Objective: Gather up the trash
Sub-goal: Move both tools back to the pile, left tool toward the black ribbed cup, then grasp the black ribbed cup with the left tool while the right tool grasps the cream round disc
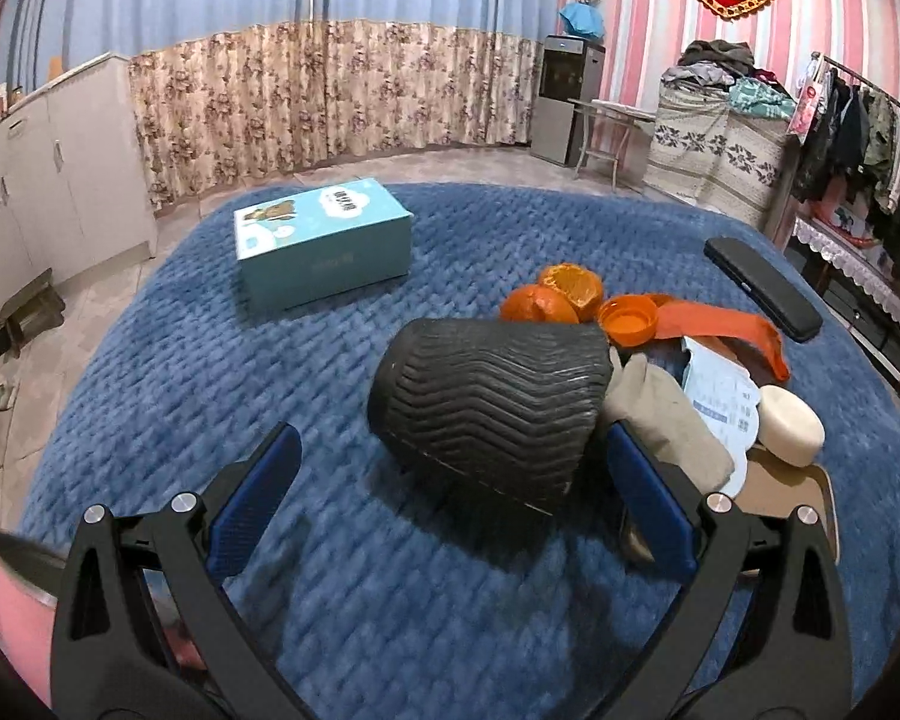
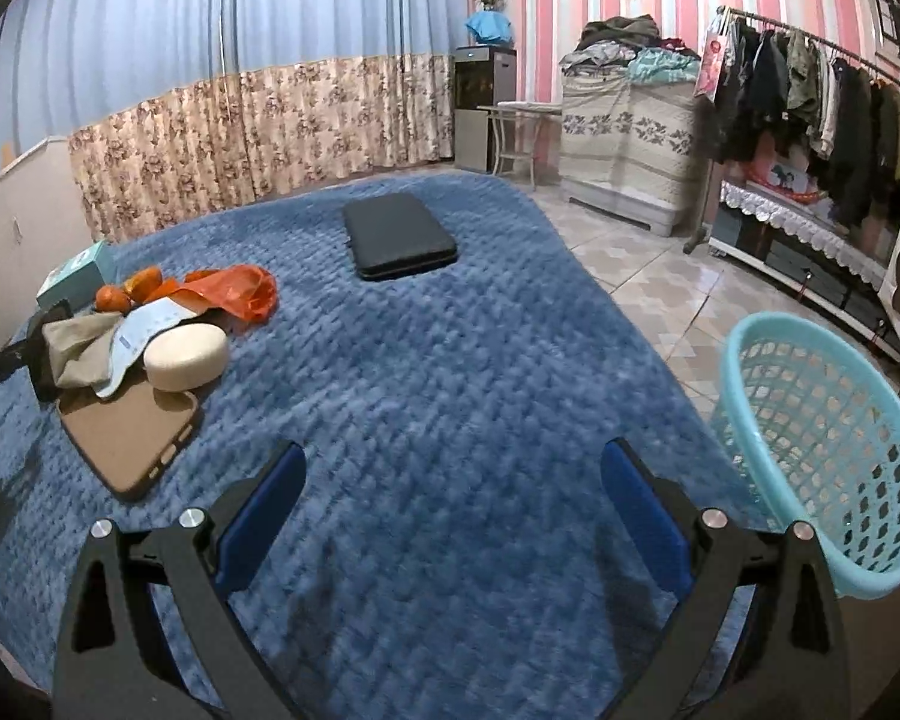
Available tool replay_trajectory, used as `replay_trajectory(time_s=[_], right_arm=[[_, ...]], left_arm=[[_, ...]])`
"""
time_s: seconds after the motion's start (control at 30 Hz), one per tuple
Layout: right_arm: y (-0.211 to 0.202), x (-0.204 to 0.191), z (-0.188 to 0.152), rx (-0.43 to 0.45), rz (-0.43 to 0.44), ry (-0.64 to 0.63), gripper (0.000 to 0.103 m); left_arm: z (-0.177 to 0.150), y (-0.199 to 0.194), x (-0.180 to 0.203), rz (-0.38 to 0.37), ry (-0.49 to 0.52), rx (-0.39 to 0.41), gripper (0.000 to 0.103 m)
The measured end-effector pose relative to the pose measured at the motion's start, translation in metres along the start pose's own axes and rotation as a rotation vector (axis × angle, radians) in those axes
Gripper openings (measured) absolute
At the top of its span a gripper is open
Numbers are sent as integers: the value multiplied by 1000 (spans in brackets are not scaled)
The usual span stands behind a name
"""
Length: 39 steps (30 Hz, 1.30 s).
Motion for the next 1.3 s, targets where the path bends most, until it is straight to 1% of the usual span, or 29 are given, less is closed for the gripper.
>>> replay_trajectory(time_s=[0.23,0.33,0.37,0.43,0.47,0.57,0.6,0.63,0.7,0.73,0.83,1.0,1.1,1.17,1.2,1.27,1.3], right_arm=[[10,-23,13,-13,53,2,97],[16,-40,20,-28,106,20,97],[17,-43,21,-29,112,16,97],[20,-53,22,-32,117,-5,97],[22,-59,23,-34,123,-17,97],[29,-76,22,-49,144,-40,97],[31,-82,22,-53,150,-47,97],[33,-88,22,-56,158,-59,97],[34,-98,21,-59,165,-79,97],[36,-105,20,-63,165,-97,97],[41,-120,20,-70,167,-133,97],[47,-139,24,-80,193,-154,96],[53,-147,29,-87,211,-153,96],[59,-152,31,-105,227,-146,95],[63,-154,30,-115,229,-147,94],[71,-159,27,-148,247,-151,82],[74,-161,25,-162,257,-148,79]], left_arm=[[8,28,4,-37,-8,-52,97],[9,31,6,-60,-11,-57,97],[10,30,7,-66,-9,-53,95],[8,24,10,-82,5,-46,83],[7,22,12,-92,16,-48,76],[5,14,11,-61,37,-37,75],[5,11,9,-48,42,-29,72],[6,5,7,-25,46,-13,72],[10,-5,0,-3,30,5,68],[12,-12,-6,8,3,15,68],[18,-23,-15,5,-30,44,68],[18,-25,-19,56,0,43,68],[23,-35,-21,43,-12,69,68],[26,-41,-21,51,-3,88,68],[27,-42,-23,59,6,95,68],[29,-45,-23,71,22,104,68],[29,-45,-24,70,20,104,68]])
Point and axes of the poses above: each gripper's, at about its wrist camera, not at the fingertips, and y roughly the way its jaws point, x to its right, z to its top, the point moved 9 cm from there along y, roughly the way its jaws point, and after that the axes turned 1 degree about -z, right-handed, at the moved point
